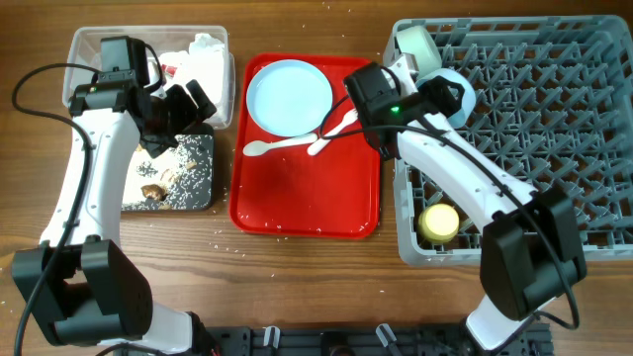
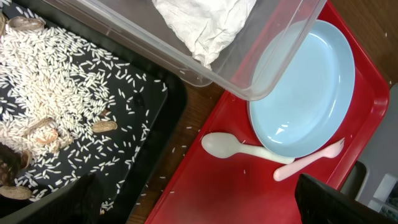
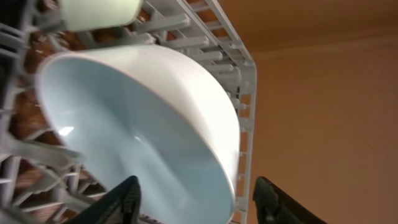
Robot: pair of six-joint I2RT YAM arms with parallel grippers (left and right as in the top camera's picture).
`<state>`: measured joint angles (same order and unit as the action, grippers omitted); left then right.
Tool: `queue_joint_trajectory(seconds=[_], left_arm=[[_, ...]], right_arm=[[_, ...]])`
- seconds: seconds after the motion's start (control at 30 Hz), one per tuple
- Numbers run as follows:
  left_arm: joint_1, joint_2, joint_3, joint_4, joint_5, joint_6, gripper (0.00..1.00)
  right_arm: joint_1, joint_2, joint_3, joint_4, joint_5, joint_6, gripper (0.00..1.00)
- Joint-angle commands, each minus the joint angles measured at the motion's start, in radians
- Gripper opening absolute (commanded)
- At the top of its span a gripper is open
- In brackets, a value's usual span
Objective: Sort waste into correct bins and load items into the dishwasher rack
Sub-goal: 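Carry the light-blue bowl into the rack's far corner and release, then reach the right gripper to the light-blue plate and grasp its rim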
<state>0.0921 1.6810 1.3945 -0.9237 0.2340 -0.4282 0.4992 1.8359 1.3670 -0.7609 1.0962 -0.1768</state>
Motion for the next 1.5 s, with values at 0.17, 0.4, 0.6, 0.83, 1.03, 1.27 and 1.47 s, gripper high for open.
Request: queue_joint_trajectory(seconds=[0.17, 0.4, 0.6, 0.83, 1.03, 1.27, 1.47], left_arm=[[0.0, -0.005, 0.017, 0.002, 0.005, 0.001, 1.0], [0.0, -0.005, 0.017, 0.002, 0.005, 0.001, 1.0], [0.0, -0.005, 0.017, 0.002, 0.005, 0.001, 1.0], [0.0, -0.005, 0.017, 0.002, 0.005, 0.001, 1.0], [0.0, -0.005, 0.017, 0.002, 0.005, 0.001, 1.0], [0.0, -0.005, 0.017, 0.002, 0.005, 0.001, 1.0], [0.0, -0.005, 0.017, 0.002, 0.005, 0.001, 1.0]], right_arm=[[0.057, 0.009, 0.004, 0.027, -0.177, -0.031, 0.71], [0.057, -0.097, 0.049, 0.136, -0.663, 0.11, 0.98], [0.057, -0.112, 0.05, 0.27, -1.161, 0.451, 0.79], [0.057, -0.018, 0.048, 0.444, -1.163, 0.859, 0.45], [0.045, 0.177, 0.048, 0.454, -1.157, 0.971, 0.45], [0.021, 0.28, 0.048, 0.459, -1.157, 1.018, 0.44], [0.012, 0.316, 0.048, 0.463, -1.168, 1.044, 0.25]])
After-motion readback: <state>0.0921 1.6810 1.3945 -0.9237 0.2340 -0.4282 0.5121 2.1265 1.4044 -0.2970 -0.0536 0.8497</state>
